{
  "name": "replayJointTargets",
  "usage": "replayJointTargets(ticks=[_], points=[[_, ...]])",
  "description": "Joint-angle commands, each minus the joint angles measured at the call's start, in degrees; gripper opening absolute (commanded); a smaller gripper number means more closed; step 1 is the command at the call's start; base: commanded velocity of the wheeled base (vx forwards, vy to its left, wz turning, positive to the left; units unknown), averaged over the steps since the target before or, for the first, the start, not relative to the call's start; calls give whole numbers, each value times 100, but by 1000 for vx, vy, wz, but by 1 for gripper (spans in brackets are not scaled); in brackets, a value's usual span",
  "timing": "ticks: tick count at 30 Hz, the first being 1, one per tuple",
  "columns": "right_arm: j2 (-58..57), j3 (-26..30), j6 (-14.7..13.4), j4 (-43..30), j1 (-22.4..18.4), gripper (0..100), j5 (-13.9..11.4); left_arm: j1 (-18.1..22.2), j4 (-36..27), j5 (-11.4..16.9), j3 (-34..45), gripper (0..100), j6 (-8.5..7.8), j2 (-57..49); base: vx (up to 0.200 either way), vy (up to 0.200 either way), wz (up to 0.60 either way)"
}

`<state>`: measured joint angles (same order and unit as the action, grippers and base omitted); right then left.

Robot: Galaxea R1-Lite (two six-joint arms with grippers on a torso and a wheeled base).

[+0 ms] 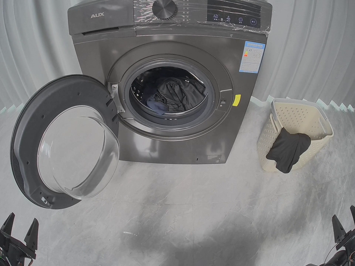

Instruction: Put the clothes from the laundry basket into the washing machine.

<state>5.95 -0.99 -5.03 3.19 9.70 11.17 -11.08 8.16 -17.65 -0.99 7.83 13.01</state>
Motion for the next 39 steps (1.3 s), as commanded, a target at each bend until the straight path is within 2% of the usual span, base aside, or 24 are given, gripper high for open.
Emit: replayJointTargets(ticks=[1, 2, 4, 5, 6, 7, 8, 11, 12, 13, 14, 16, 18, 20, 21, 22, 23, 27, 29, 30, 31, 36, 38, 39], points=[[-41, 90, 2, -12, -21, 100, 360, 818, -95, 561, 99, 100, -229, -844, 0, -200, 0], [-32, 90, -6, -12, -30, 100, 369, 853, -95, 658, 99, 100, -290, -870, 0, 0, 0], [-32, 81, -15, -12, -56, 100, 430, 967, -165, 1071, 99, 100, -422, -1002, 0, 0, 0], [-32, 81, -6, -3, -91, 100, 421, 1064, -297, 1343, 99, 100, -484, -1195, 0, 0, 0], [-32, 81, 29, -3, -144, 100, 404, 1117, -438, 1642, 90, 100, -642, -1301, 0, 0, 0], [-32, 81, 46, 6, -206, 100, 395, 1126, -464, 1809, 99, 100, -730, -1301, 0, 0, 0], [-32, 81, 55, 23, -258, 100, 386, 1134, -455, 1853, 99, 100, -747, -1301, 0, 0, 0], [-41, 81, 90, 67, -390, 100, 334, 1126, -438, 1598, 99, 100, -572, -1301, 0, 0, 0], [-41, 81, 90, 41, -390, 100, 307, 1117, -438, 1510, 99, 100, -563, -1301, 0, 0, 0], [-32, 81, 90, 41, -390, 100, 298, 1117, -438, 1493, 99, 100, -563, -1301, 0, 0, 0], [-32, 81, 82, 32, -399, 100, 228, 1108, -517, 1299, 99, 100, -668, -1292, 0, 0, 0], [-32, 90, 117, 41, -399, 100, 202, 1108, -543, 1220, 99, 100, -739, -1292, 0, 0, 0], [-32, 90, 143, 67, -399, 100, 210, 1108, -552, 1422, 99, 100, -704, -1301, 0, 0, 0], [-32, 90, 134, 94, -417, 100, 272, 1108, -798, 1695, 99, 100, -756, -1301, 0, 0, 0], [-199, 90, 222, 41, -751, 100, 149, 1099, -1035, 1888, 37, 100, -739, -1292, 0, 0, 0], [-463, 81, 328, -3, -1041, 100, 70, 1099, -1035, 1906, 37, 100, -730, -1292, 0, 0, 0], [-595, 81, 468, -3, -1102, 100, -71, 1099, -983, 1897, 46, 100, -730, -1292, 0, 0, 0], [-507, 81, 477, 6, -953, 100, -194, 1099, -842, 1897, 90, 100, -747, -1301, 0, 0, 0], [-525, 81, 275, -38, -944, 100, -774, 1099, -842, 1879, 90, 100, -721, -1292, 0, -100, 0], [-525, 72, 231, -47, -953, 100, -862, 1099, -842, 1879, 90, 100, -730, -1292, 0, -200, 0], [-525, 46, 134, -73, -944, 100, -1213, 1099, -842, 1871, 90, 100, -747, -1292, 0, -200, 0], [-525, 55, 240, -73, -962, 100, -1213, 1099, -842, 1774, 90, 100, -721, -1292, 0, -200, 0], [-525, 55, 284, -73, -953, 100, -1134, 1099, -842, 1765, 90, 100, -712, -1292, 0, -200, 0], [-525, 72, 389, -56, -962, 100, -853, 1099, -842, 1756, 90, 100, -695, -1292, 0, -200, 0]])
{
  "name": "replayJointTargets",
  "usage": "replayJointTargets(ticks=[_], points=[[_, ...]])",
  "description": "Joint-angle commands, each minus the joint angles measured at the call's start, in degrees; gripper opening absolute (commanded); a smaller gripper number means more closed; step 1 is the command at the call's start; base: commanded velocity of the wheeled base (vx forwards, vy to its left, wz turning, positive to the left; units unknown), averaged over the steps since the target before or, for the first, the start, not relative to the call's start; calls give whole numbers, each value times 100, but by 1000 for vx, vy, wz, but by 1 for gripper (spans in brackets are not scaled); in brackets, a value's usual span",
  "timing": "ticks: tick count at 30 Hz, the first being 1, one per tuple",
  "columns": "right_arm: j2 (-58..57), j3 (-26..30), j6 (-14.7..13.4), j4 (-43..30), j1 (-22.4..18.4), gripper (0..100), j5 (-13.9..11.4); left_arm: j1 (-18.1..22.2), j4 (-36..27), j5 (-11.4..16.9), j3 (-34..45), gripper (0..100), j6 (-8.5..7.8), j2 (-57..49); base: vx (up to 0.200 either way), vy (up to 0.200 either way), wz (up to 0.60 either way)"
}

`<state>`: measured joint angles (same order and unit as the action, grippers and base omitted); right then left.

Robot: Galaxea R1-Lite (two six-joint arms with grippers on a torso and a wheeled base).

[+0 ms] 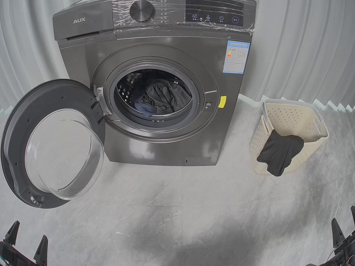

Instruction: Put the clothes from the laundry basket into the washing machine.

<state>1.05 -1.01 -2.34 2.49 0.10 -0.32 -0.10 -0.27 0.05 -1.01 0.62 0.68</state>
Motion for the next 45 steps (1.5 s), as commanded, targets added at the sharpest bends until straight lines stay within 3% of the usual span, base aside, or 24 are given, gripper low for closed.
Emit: replayJointTargets(ticks=[1, 3, 6, 8, 9, 16, 34, 45], points=[[-26, 84, 190, -3, -1, 100, 392, 1, 0, -14, 92, 100, 26, -59, 0, -200, 0], [-26, 84, 199, 6, -10, 100, 603, 1, 0, -5, 92, 100, 17, -59, 0, -200, 0], [-35, 92, 120, -3, -1, 100, 550, 1, 0, -14, 92, 100, 26, -59, 0, -200, 0], [-35, 75, 190, -354, 25, 100, -100, 1, 0, -5, 92, 100, -1, -59, 0, -200, 0], [-35, 31, 243, -468, 34, 100, -206, 1, 0, -5, 92, 100, 17, -59, 0, -200, 0], [-43, 31, 199, -451, 25, 100, -39, 1, 0, -14, 101, 100, -18, -59, 0, -200, 0], [-35, 31, 234, -451, 25, 100, -56, 1, 0, -5, 92, 100, 43, -59, 0, -200, 0], [-35, 31, 234, -451, 25, 100, -56, 1, 0, 4, 92, 100, 35, -59, 0, 0, 0]])
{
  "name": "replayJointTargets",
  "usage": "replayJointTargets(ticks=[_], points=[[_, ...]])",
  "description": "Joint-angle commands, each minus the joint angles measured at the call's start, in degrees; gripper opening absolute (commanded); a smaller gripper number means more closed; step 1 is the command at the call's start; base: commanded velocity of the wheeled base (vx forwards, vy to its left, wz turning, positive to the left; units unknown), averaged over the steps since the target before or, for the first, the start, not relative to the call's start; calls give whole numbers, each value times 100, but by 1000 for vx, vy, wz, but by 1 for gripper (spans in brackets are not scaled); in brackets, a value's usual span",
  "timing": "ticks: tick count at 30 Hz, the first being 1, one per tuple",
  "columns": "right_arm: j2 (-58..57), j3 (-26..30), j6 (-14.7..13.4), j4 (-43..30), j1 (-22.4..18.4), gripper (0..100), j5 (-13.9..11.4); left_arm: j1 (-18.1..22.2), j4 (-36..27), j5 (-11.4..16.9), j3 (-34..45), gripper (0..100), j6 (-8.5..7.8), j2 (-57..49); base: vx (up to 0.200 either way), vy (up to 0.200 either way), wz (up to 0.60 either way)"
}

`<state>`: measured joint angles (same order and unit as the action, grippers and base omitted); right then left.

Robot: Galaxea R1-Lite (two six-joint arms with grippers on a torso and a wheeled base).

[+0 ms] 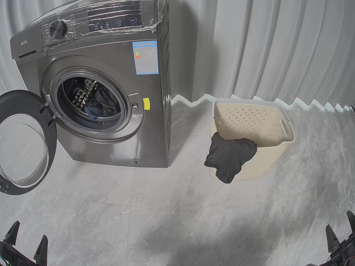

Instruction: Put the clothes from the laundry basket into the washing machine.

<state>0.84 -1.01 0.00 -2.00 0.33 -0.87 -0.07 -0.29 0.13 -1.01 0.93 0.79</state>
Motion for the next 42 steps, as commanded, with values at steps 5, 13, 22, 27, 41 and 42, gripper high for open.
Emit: replayJointTargets(ticks=[5, 13, 22, 27, 41, 42], points=[[-14, 31, 0, -2, 2, 100, -1, -1, 3, -5, 92, 100, -14, -70, 0, 0, 0], [-14, 31, 0, -2, 2, 100, -1, -1, 3, -5, 92, 100, -14, -70, 150, 0, 0], [-14, 31, -18, -2, 2, 100, -1, -1, 3, -13, 92, 100, -5, -70, 0, 0, 0], [-14, 31, 0, -2, -15, 100, 7, 7, 3, -22, 92, 100, 13, -70, 0, -200, 0], [-23, 31, 9, -2, -7, 100, -1, -1, 3, -13, 92, 100, -5, -70, 0, -100, 0], [-14, 31, 9, 7, -7, 100, -10, -1, 3, -5, 92, 100, -31, -70, 0, 0, 0]])
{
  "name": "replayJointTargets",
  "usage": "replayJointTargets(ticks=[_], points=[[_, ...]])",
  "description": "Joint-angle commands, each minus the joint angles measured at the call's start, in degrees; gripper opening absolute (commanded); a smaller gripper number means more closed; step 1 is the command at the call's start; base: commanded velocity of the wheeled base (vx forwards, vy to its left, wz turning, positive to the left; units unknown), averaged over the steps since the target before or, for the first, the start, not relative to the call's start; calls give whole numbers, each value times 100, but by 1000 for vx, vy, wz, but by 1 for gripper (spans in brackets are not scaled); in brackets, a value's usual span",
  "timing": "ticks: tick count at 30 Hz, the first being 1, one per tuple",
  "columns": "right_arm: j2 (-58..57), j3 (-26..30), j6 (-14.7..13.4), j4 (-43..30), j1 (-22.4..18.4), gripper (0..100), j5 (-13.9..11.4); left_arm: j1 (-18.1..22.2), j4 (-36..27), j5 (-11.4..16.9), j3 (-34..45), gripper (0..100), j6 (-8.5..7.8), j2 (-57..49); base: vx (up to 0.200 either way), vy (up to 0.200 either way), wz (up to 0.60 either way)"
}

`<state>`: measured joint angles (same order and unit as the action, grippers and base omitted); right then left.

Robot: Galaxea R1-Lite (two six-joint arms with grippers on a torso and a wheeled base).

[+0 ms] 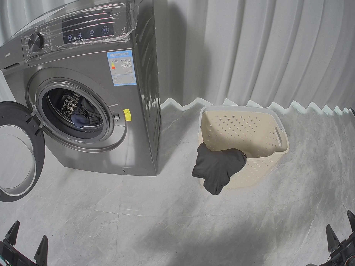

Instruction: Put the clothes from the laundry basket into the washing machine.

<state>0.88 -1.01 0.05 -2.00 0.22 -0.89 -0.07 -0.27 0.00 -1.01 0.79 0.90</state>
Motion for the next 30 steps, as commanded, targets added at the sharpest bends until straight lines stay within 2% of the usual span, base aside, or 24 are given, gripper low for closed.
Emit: replayJointTargets(ticks=[1, 4, 9, 11, 12, 15, 16, 17, 19, 21, 24, 27, 30], points=[[-26, 31, -5, -2, 4, 100, -8, -1, 0, 9, 92, 100, -27, -81, 0, 0, 0], [-26, 31, -5, 7, 4, 100, -16, -1, 0, 0, 92, 100, 0, -81, 0, 0, 0], [-17, 57, -14, 349, -4, 100, 27, -1, 0, 0, 92, 100, -18, -81, 200, 0, 0], [-35, -83, -5, 560, 13, 100, 36, -1, 0, 0, 92, 100, -35, -81, 200, 0, 0], [-35, -488, -5, 631, 31, 100, 19, -1, 0, 9, 92, 100, -53, -81, 200, 0, 0], [79, -813, -5, 411, 57, 100, -8, -1, 0, 26, 101, 100, -53, -90, 67, 0, 0], [255, -874, -5, 174, 92, 100, -60, -1, 0, 26, 92, 100, -53, -90, 0, 0, 0], [659, -883, -5, -152, 189, 100, -254, -1, 0, 26, 92, 100, -53, -90, 0, 0, 0], [1371, -857, -14, -275, 356, 100, -553, -1, 0, 9, 101, 100, -53, -90, 0, 0, 0], [1969, -883, -22, -204, 461, 100, -693, -1, 0, 0, 92, 100, -27, -90, 0, 0, 0], [3305, -971, -22, 604, 620, 100, -807, -1, 0, -9, 101, 100, 17, -81, 0, 0, 0], [4658, -997, -5, 1914, 839, 100, -790, -1, 0, 0, 92, 100, 17, -81, 0, 0, 0], [5810, -1085, -49, 2801, 1138, 100, -746, -1, 0, 0, 92, 100, 26, -81, 0, 0, 0]])
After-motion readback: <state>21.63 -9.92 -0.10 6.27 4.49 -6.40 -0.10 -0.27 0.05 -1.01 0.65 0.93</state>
